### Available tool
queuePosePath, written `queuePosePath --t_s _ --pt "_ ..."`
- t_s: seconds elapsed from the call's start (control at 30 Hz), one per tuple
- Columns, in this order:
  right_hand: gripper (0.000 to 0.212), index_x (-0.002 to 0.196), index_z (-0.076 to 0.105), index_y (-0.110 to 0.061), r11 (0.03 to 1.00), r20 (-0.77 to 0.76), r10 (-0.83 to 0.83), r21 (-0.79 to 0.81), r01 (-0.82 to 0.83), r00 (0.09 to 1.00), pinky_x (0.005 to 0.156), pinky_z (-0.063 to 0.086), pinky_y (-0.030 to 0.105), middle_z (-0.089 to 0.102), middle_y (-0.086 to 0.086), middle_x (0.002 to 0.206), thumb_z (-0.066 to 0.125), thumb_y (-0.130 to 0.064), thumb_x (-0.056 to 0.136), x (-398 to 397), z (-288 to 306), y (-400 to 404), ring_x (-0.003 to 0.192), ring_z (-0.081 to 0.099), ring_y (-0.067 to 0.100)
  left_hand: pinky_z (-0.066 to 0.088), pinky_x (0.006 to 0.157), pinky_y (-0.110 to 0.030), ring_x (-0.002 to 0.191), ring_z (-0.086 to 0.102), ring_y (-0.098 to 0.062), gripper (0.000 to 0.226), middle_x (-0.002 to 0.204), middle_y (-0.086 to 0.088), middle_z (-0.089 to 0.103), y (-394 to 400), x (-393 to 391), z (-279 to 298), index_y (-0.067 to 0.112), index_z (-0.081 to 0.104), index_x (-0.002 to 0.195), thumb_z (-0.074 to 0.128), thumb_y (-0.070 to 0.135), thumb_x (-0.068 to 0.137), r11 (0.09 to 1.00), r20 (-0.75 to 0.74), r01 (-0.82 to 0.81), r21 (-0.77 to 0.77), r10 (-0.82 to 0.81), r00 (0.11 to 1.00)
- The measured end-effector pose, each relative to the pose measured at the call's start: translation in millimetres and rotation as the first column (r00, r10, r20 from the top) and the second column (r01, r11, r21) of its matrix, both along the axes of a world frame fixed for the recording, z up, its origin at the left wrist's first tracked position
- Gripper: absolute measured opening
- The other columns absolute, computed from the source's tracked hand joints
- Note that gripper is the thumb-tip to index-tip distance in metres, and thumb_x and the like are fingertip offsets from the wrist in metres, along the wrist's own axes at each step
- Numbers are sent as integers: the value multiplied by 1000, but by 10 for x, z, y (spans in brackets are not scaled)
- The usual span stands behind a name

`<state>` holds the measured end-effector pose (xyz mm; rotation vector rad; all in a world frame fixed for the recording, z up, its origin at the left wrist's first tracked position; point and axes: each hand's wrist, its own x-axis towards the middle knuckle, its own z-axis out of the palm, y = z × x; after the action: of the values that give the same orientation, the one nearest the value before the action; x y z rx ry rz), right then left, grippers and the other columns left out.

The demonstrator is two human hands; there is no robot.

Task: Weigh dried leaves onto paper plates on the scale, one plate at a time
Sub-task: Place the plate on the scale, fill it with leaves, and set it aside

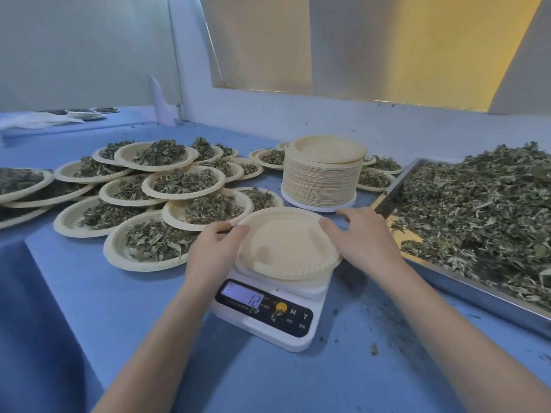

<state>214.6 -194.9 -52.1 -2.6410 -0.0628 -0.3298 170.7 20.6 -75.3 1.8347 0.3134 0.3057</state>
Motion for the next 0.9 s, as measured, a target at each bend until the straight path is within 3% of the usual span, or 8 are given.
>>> queuePosePath --t_s 0.07,0.17,0.27,0.37,0.73,0.8,0.9 --pt "56 132 52 -21 998 14 17 57 -18 1000 101 38 41 49 7 134 44 -57 90 4 -22 -11 132 36 26 51 86 -41 90 66 -24 28 90 -2 71 57 -24 -22 24 69 92 59 47 81 994 18 14 -105 -12 1000" --pt "57 132 53 -22 990 35 44 133 -48 998 102 38 42 51 3 133 43 -59 89 11 -40 -30 130 38 23 54 74 -31 81 71 -16 17 84 4 74 128 -54 -44 22 68 94 57 34 89 964 56 51 -260 -37 998" --pt "56 128 56 -23 984 38 49 168 -55 998 102 38 42 54 1 130 41 -60 89 5 -34 -53 127 42 22 53 81 -35 79 71 -13 21 86 4 74 159 -82 -87 20 67 98 57 36 88 967 71 50 -250 -33 997" --pt "56 126 58 -24 987 43 52 148 -57 998 99 41 40 55 0 128 40 -62 89 -2 -33 -71 123 45 20 51 92 -41 85 70 -11 39 93 5 74 126 -132 -91 23 69 101 57 48 75 979 64 78 -186 -67 996" --pt "59 123 60 -24 991 42 67 111 -71 997 90 40 34 57 0 124 40 -65 86 -9 -30 -94 118 49 18 51 91 -42 86 68 -10 43 90 7 72 113 -145 -94 25 67 98 60 54 67 984 120 57 -166 -37 992" --pt "69 129 56 -24 986 -6 102 137 -100 995 97 39 39 54 1 129 41 -72 81 -27 -7 -94 125 45 20 51 89 -37 87 65 -5 42 93 8 69 107 -151 -106 27 63 102 61 54 70 995 129 21 -97 -8 992" --pt "95 137 46 -24 973 -106 166 179 -145 980 105 35 43 46 2 138 38 -86 65 -66 52 -97 132 37 21 47 71 -11 81 58 10 35 102 7 63 78 -168 -102 22 57 112 64 41 84 999 226 -44 31 36 974"
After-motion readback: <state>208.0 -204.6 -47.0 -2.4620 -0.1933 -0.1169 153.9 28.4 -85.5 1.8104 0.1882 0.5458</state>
